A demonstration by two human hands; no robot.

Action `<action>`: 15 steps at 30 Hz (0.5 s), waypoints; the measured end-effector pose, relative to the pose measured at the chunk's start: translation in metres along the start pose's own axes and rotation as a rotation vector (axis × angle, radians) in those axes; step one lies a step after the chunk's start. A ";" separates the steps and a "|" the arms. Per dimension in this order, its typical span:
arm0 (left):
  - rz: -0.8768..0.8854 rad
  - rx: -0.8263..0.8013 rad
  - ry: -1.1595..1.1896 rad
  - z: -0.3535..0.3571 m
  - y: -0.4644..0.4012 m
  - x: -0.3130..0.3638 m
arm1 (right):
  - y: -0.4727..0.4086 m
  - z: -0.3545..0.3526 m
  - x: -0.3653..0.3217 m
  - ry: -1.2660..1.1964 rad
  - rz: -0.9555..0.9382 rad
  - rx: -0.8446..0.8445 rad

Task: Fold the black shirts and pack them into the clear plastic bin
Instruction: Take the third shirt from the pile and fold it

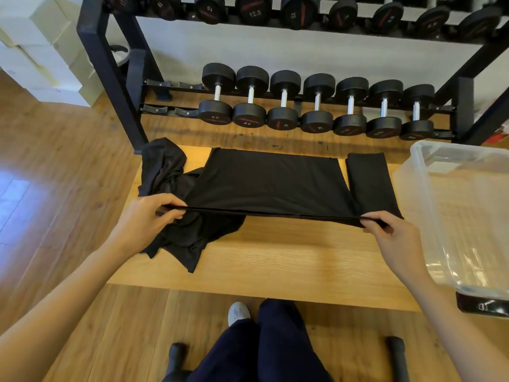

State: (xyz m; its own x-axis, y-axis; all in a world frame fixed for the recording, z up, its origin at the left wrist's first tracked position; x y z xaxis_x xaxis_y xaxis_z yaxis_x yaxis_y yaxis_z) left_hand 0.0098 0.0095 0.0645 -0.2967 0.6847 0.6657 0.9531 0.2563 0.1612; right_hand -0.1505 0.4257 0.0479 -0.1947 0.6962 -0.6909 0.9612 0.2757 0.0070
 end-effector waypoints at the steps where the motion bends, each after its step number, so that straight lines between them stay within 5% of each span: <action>1: -0.011 -0.024 -0.012 0.002 0.005 -0.002 | 0.005 -0.001 0.000 0.003 0.005 -0.015; 15: -0.156 -0.379 0.036 0.021 0.079 -0.006 | 0.077 -0.008 0.023 0.061 0.171 -0.402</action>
State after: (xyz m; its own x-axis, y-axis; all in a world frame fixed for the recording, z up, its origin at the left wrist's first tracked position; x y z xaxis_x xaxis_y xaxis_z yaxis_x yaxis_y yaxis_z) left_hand 0.0857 0.0398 0.0575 -0.4433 0.6312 0.6365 0.8537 0.0810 0.5143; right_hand -0.0825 0.4679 0.0387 -0.0624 0.7889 -0.6113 0.8304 0.3808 0.4067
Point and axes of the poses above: each hand's wrist, its own y-axis away from the middle knuckle, its own z-axis out of the palm, x = y × z, the point moved 3 cm from there along -y, towards the middle knuckle, and after that the axes turned 3 degrees about -x, right-handed, at the moved point
